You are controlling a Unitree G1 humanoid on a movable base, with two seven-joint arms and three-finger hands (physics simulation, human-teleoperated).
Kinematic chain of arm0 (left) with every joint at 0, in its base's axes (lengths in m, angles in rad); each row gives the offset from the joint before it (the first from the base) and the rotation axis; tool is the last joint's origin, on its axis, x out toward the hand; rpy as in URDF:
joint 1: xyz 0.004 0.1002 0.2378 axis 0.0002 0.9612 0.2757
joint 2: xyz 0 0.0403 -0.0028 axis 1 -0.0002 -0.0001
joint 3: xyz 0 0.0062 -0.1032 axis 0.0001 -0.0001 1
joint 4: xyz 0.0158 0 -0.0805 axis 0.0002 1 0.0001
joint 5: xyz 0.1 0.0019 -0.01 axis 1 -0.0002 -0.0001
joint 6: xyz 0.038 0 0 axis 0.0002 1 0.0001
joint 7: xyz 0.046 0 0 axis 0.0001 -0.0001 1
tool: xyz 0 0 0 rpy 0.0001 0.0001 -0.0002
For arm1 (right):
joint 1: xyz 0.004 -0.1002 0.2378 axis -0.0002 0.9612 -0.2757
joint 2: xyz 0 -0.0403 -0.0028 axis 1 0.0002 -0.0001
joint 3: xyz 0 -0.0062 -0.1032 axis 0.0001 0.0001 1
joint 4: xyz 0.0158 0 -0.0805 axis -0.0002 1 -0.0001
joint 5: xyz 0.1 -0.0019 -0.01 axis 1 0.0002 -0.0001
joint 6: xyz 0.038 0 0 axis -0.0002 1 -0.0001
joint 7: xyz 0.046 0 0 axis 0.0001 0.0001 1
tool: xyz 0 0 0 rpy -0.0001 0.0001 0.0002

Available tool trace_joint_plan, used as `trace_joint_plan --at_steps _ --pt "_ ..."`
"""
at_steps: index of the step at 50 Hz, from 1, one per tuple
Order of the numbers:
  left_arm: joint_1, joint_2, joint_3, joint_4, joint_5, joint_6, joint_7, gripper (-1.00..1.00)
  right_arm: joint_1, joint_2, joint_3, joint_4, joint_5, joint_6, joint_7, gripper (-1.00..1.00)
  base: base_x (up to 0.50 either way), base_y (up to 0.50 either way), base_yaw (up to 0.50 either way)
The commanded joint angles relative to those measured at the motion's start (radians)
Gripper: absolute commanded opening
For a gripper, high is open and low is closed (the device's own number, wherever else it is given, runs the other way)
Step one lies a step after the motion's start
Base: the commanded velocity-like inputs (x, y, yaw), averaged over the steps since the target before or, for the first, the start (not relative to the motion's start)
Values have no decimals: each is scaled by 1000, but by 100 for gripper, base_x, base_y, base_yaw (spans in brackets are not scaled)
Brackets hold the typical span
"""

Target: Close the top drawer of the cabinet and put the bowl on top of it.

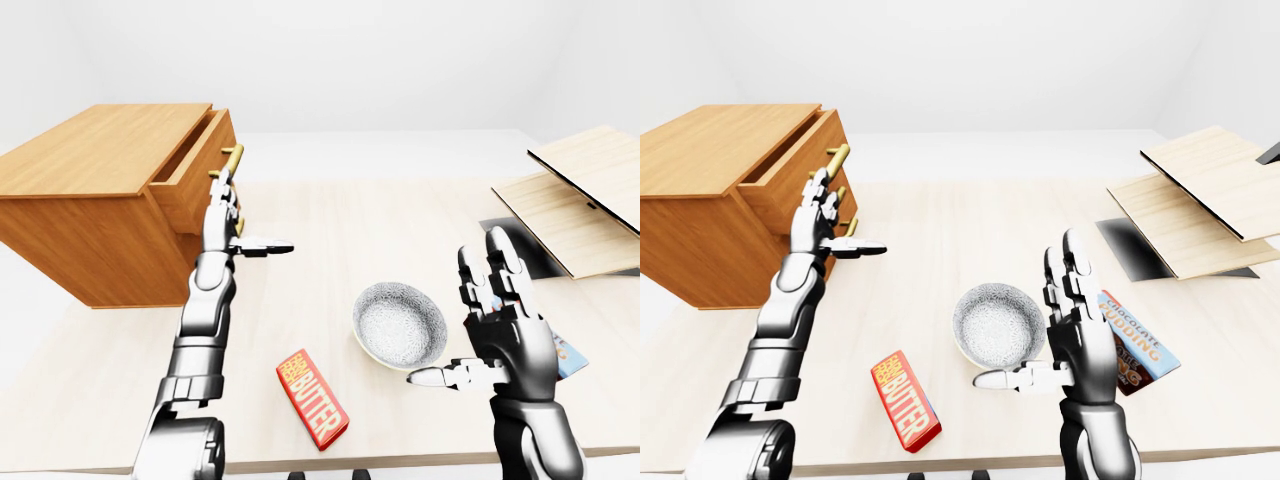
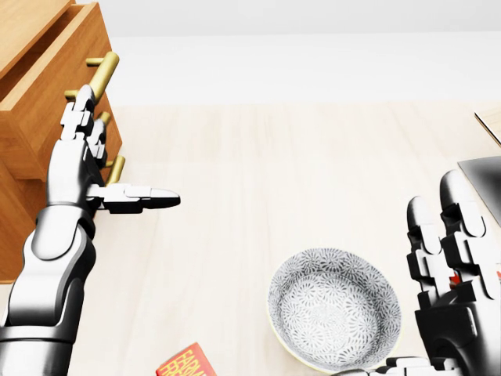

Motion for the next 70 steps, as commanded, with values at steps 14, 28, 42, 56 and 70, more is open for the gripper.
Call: trace_joint_plan --at_steps 14,28,42,56,70 --pt "-18 58 36 70 -77 0 3 100 -9 -3 5 19 -7 -8 -8 100 0 0 0" --pt "-1 71 51 24 -100 0 8 100 -2 -4 9 19 -9 -18 -8 100 0 0 0" --pt "12 82 61 -17 -115 0 8 100 3 -5 14 20 -12 -26 -9 100 0 0 0" --pt "23 103 82 -37 -137 0 15 100 10 -6 23 22 -17 -34 -12 100 0 0 0" --pt "24 121 94 -29 -154 0 18 100 5 -9 25 26 -18 -34 -16 100 0 0 0"
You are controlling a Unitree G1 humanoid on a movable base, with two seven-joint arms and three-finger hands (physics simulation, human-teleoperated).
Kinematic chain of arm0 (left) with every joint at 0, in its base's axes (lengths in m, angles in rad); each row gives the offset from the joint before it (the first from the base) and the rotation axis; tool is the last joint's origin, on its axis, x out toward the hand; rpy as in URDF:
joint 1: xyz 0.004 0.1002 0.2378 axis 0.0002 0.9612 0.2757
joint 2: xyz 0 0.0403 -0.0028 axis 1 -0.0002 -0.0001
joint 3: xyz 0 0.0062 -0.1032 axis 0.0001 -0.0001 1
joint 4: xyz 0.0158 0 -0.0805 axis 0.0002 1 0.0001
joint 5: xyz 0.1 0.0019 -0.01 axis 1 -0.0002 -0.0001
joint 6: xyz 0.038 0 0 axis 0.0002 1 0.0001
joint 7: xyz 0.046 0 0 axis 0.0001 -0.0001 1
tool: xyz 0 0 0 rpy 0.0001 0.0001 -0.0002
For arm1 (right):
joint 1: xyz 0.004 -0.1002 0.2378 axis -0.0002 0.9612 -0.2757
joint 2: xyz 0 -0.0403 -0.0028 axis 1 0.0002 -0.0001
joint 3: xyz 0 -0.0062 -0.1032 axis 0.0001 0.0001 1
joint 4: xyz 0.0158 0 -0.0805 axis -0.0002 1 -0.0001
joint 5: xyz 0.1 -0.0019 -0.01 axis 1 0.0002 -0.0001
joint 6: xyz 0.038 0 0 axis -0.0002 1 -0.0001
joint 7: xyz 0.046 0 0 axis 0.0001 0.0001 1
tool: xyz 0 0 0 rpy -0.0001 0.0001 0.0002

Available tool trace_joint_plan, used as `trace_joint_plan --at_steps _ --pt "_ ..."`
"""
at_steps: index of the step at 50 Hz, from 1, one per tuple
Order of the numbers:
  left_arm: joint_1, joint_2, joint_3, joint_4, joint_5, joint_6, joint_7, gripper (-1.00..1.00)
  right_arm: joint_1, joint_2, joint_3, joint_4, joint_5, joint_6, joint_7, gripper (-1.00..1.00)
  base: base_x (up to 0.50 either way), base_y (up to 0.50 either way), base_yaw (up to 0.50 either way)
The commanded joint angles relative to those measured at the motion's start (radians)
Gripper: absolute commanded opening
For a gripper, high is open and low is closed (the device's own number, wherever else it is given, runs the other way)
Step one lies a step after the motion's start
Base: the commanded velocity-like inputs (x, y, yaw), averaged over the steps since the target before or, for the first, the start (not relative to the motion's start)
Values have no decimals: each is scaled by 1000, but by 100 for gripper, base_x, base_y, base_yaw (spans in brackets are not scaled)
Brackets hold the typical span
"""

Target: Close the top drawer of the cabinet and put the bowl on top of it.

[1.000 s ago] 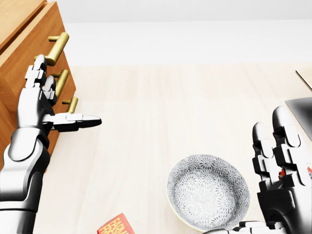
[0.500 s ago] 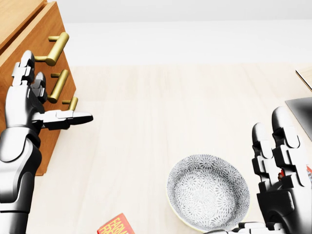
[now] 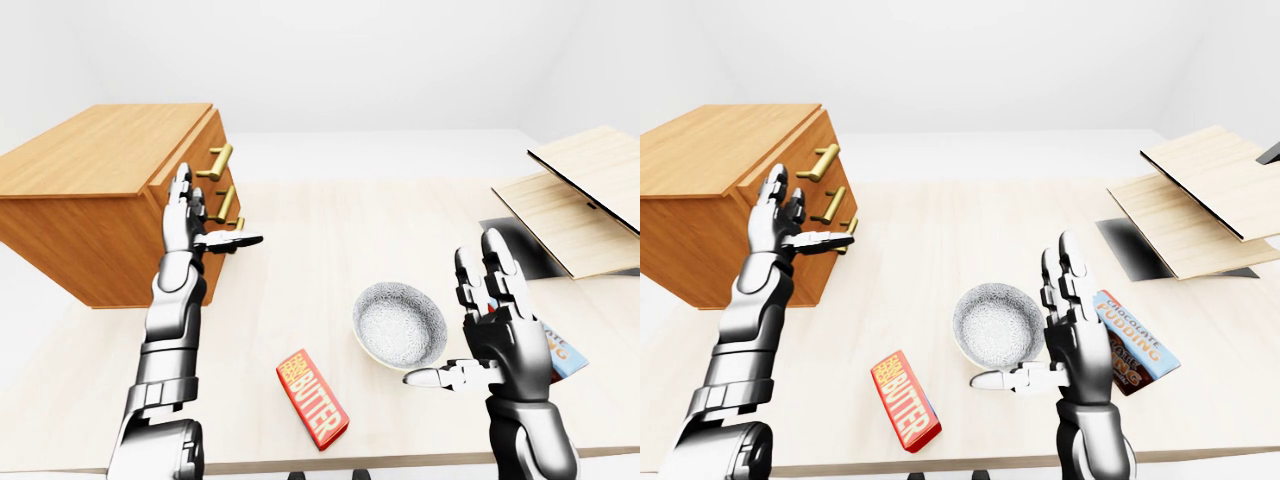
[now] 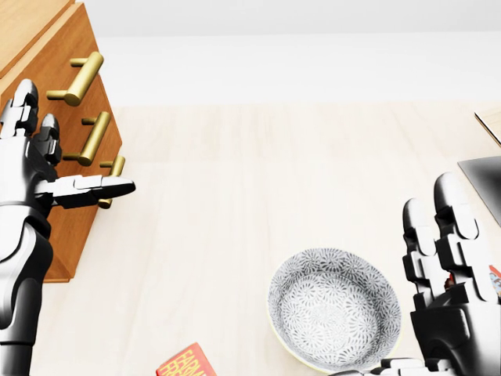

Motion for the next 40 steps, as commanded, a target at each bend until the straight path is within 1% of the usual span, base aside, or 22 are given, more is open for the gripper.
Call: trace_joint_plan --at_steps 1,4,5,26,27,29,40 --pt "1 17 17 -6 -4 0 15 100 0 -2 3 1 -1 -2 -2 100 0 0 0" --pt "1 17 16 -6 -5 0 15 100 0 -2 3 1 -1 -2 -2 100 0 0 0" --pt "12 27 34 -22 -20 0 15 100 -2 -2 3 2 -1 0 -2 100 0 0 0" --pt "18 39 37 -35 -32 0 20 100 -1 -3 2 3 1 -1 0 100 0 0 0" --pt "18 53 54 -32 -42 0 18 100 -1 -3 2 3 1 0 0 100 0 0 0" --pt "12 68 64 0 -47 0 21 100 4 -2 4 1 -2 -5 0 100 0 0 0" --pt "15 84 71 -1 -64 0 27 100 8 -2 5 -5 -1 -5 0 100 0 0 0"
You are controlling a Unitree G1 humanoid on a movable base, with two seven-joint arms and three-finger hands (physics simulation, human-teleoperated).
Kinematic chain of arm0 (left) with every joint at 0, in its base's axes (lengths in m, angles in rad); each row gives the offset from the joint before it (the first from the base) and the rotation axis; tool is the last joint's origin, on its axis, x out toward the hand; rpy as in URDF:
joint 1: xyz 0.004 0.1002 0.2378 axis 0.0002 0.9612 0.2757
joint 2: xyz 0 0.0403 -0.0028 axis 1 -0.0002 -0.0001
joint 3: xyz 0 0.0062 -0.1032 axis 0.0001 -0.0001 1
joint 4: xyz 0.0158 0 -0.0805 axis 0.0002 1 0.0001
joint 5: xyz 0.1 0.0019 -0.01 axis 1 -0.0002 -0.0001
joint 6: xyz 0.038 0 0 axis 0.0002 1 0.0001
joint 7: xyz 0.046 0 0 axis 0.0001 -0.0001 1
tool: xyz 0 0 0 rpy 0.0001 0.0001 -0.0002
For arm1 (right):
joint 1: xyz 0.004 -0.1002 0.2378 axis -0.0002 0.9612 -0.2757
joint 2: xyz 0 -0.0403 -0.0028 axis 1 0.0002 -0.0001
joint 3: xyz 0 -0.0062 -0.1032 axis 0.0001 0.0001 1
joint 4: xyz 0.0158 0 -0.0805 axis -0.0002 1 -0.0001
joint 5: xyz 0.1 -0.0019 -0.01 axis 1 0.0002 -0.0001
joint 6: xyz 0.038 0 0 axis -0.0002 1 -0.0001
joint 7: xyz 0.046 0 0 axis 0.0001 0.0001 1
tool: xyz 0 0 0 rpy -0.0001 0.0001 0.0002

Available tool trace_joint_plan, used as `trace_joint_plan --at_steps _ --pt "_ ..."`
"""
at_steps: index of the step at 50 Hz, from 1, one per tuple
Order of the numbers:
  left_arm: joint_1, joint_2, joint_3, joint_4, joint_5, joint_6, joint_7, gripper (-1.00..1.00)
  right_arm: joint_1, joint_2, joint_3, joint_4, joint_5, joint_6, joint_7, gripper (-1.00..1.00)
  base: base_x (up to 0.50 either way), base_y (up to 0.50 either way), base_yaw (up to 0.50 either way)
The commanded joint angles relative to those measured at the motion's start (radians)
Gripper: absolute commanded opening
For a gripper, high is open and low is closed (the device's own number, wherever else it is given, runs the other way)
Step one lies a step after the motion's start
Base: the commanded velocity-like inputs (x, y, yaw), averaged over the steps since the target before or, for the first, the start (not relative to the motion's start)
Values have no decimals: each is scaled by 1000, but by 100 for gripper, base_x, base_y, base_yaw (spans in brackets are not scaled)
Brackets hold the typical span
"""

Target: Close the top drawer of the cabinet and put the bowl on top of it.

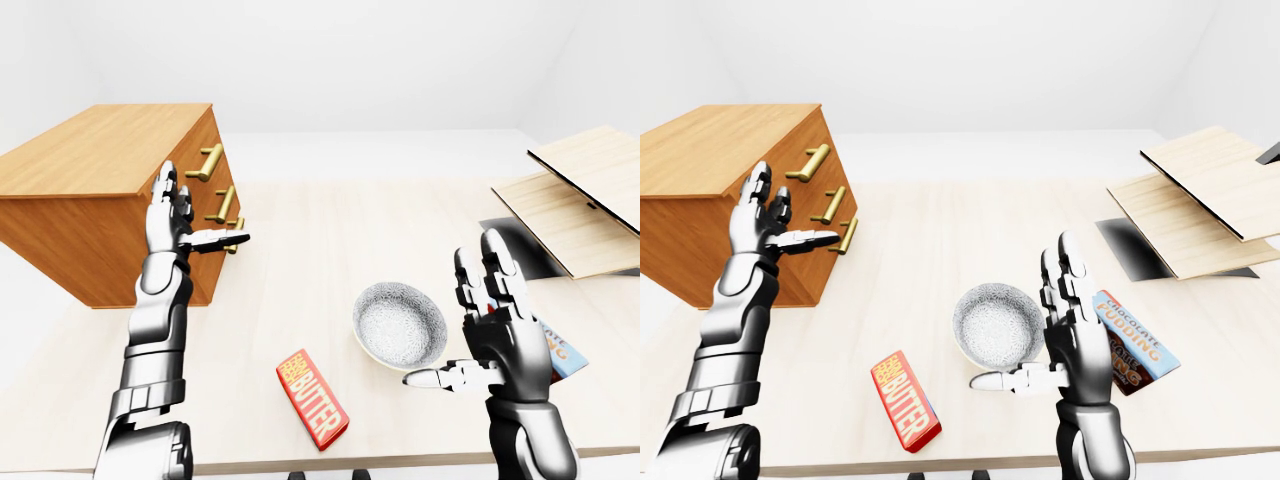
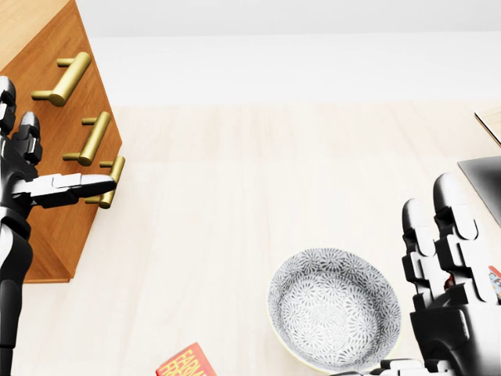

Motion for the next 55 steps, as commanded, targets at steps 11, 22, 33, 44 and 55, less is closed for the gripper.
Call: trace_joint_plan --at_steps 11,22,33,44,55 --pt "12 25 41 -20 -16 0 45 100 -2 0 -1 0 -1 2 -1 100 0 0 0" --pt "86 -25 5 -191 1 0 38 100 -9 1 -5 4 0 6 -1 100 0 0 0" --pt "314 -153 -42 -691 87 0 -18 100 0 2 -7 -8 5 6 5 100 0 0 0" --pt "456 -234 -104 -1017 164 0 -78 100 -1 1 -3 -2 1 4 4 100 0 0 0" --pt "576 -270 -282 -1300 309 0 -88 100 4 1 -7 -14 10 11 9 100 0 0 0"
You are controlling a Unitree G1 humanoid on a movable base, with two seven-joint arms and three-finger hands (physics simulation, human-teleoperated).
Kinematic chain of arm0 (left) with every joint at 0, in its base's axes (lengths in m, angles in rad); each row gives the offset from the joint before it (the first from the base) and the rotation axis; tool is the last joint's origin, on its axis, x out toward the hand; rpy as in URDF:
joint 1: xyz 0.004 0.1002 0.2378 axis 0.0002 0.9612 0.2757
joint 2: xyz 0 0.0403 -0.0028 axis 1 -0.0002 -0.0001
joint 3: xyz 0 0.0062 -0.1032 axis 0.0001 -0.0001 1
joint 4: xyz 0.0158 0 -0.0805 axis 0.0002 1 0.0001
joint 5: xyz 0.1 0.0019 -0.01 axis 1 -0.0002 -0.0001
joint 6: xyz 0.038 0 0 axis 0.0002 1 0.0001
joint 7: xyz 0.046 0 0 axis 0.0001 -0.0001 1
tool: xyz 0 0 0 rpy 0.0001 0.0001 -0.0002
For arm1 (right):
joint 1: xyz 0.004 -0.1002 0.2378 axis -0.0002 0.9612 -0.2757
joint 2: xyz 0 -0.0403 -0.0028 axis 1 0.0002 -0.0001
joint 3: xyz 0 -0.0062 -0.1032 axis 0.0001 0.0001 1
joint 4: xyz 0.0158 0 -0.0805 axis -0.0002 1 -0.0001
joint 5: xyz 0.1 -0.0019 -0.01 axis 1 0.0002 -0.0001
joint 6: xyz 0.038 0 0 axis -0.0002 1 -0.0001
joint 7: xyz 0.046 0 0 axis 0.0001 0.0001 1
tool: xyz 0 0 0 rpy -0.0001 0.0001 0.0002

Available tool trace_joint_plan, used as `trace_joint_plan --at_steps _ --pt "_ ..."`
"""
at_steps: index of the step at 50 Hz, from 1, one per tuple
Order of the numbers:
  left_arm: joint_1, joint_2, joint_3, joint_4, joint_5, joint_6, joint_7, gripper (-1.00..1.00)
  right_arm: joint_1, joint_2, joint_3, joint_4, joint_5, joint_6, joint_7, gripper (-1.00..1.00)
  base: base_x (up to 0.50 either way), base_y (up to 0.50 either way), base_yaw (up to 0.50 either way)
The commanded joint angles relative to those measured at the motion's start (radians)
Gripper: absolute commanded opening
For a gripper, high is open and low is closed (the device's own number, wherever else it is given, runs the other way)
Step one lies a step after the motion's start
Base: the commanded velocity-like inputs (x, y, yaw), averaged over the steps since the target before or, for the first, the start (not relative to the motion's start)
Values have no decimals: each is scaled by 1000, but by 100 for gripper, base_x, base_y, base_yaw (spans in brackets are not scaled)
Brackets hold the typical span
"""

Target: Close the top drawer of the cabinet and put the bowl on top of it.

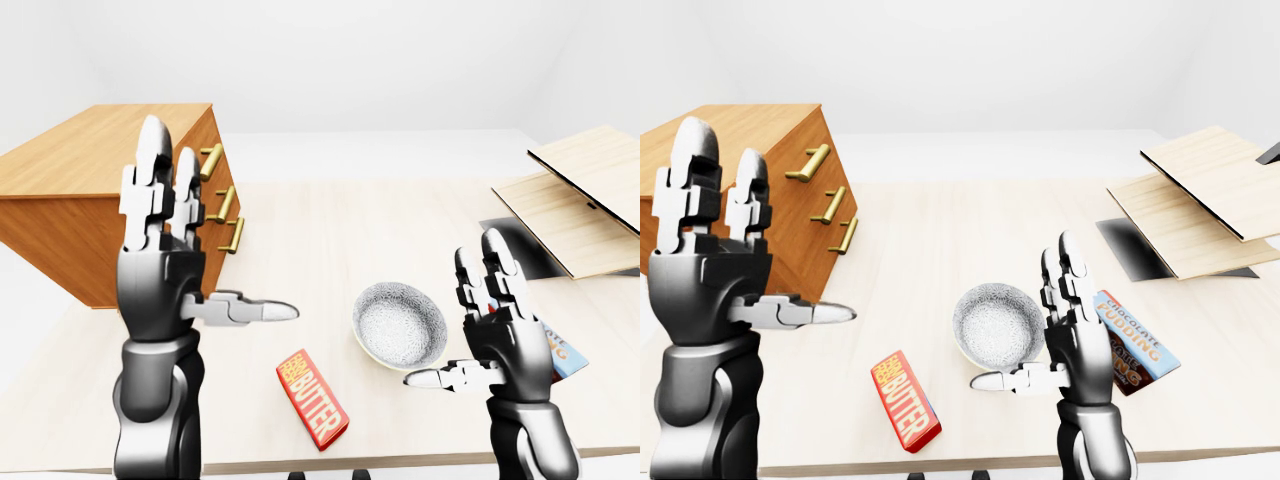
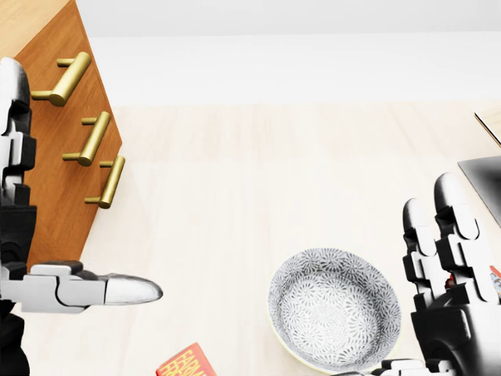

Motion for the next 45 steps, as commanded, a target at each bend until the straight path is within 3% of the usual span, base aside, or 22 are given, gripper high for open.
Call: trace_joint_plan --at_steps 1,10,15,16,18,29,30,31,33,45 --pt "120 -50 -144 -290 131 0 -23 100 5 0 -2 -10 7 6 5 100 0 0 0" --pt "175 -75 -263 -323 319 0 -11 100 19 7 -24 -43 27 20 22 100 0 0 0" --pt "177 -77 -264 -323 323 0 -14 100 19 10 -25 -44 26 21 25 100 0 0 0" --pt "204 -58 -353 -319 397 0 15 100 30 9 -16 -56 37 32 37 100 0 0 0" --pt "210 -51 -392 -307 446 0 22 100 31 11 -20 -61 39 35 38 100 0 0 0" --pt "208 -58 -401 -298 477 0 14 100 33 13 -23 -66 43 41 44 100 0 0 0" --pt "184 -59 -432 -287 532 0 16 100 37 11 -31 -74 49 42 50 100 0 0 0" --pt "153 -65 -521 -310 645 0 -3 100 35 5 -66 -99 78 67 60 100 0 0 0" --pt "141 -83 -565 -306 719 0 -17 100 46 17 -111 -137 115 84 80 100 0 0 0" --pt "163 -122 -624 -245 882 0 -54 100 35 94 -218 -199 156 134 150 100 0 0 0"
